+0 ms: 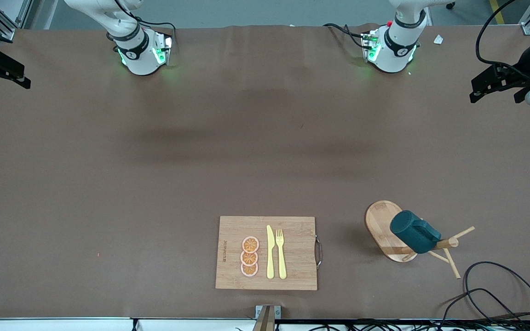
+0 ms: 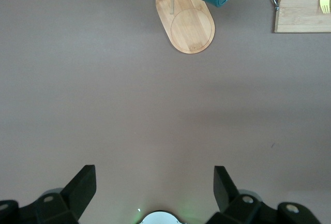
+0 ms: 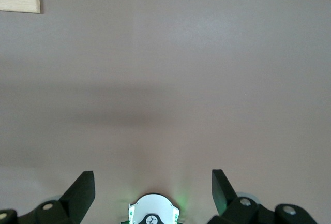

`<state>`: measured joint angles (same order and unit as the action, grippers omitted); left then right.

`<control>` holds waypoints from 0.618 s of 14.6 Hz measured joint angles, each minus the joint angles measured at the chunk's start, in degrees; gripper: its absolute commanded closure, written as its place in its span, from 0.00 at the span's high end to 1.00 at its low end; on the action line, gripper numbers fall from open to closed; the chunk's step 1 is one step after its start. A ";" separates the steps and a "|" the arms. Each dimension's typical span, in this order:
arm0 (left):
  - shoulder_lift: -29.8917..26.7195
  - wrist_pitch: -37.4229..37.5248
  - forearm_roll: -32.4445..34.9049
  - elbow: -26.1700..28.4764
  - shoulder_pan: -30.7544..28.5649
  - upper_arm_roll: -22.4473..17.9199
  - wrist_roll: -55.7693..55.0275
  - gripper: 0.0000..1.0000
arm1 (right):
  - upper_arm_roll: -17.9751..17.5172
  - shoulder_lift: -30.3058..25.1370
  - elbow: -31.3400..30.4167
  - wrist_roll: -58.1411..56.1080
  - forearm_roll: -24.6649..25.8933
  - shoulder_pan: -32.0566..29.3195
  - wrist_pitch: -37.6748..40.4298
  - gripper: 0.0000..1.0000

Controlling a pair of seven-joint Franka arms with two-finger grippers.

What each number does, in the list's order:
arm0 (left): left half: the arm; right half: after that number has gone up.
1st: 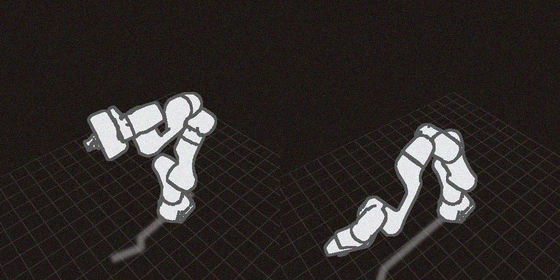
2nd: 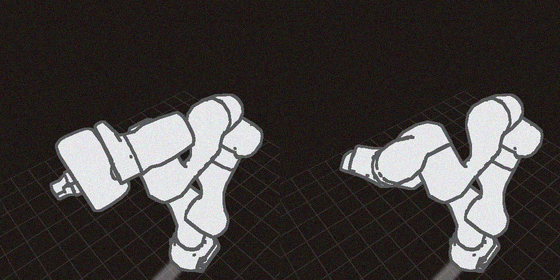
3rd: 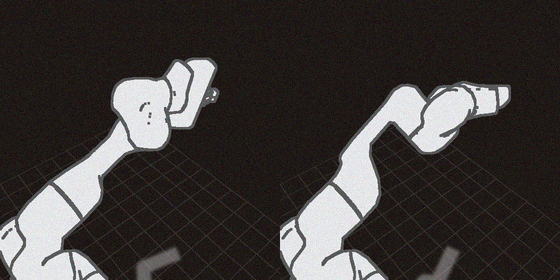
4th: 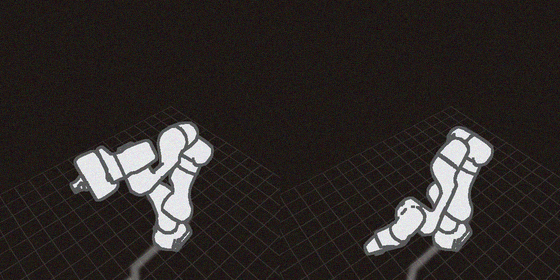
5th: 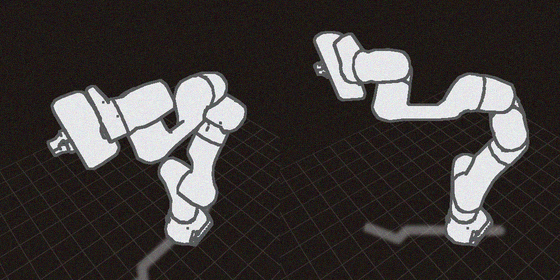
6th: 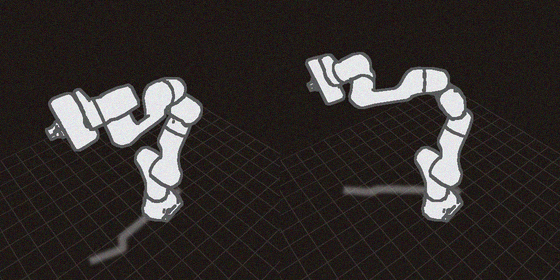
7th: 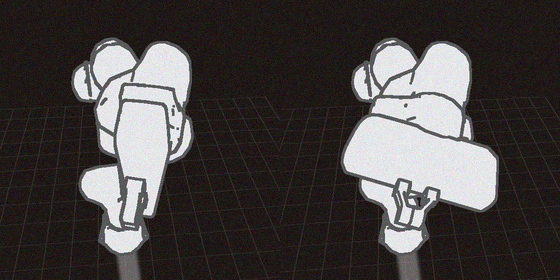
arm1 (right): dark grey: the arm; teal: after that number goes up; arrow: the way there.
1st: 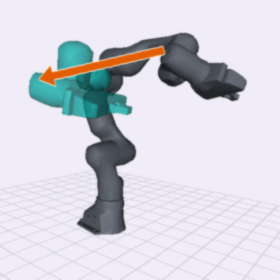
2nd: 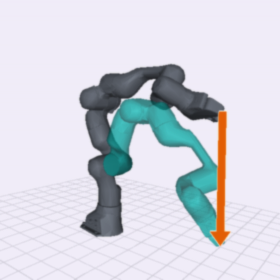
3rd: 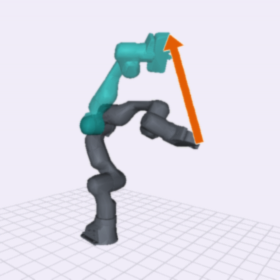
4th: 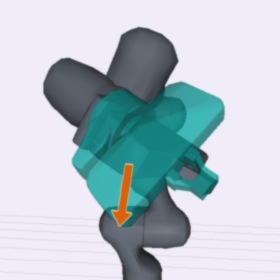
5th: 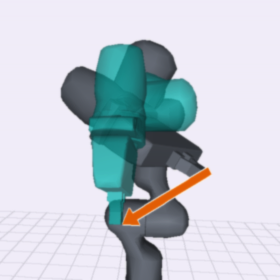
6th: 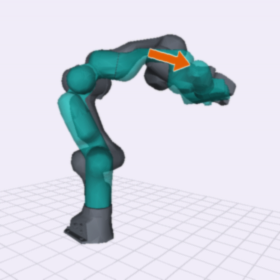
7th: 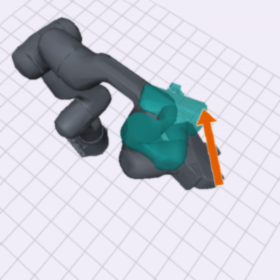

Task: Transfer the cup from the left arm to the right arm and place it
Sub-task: 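Move the left gripper toward the teal mug on the wooden stand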

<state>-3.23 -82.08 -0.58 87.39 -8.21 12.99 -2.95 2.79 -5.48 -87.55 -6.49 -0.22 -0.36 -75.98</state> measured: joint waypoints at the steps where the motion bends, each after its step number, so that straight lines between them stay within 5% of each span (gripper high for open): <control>1: 0.00 0.00 0.00 0.00 0.00 0.00 0.00 1.00 | 0.00 0.00 0.00 0.00 0.00 0.00 0.00 1.00; 9: 1.41 -0.55 0.01 -1.02 -3.87 -0.31 -0.04 1.00 | -0.01 0.00 -0.03 0.00 0.00 0.00 0.04 1.00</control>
<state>-1.82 -82.63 -0.57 86.37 -12.08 12.68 -2.99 2.78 -5.48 -87.58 -6.49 -0.22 -0.36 -75.94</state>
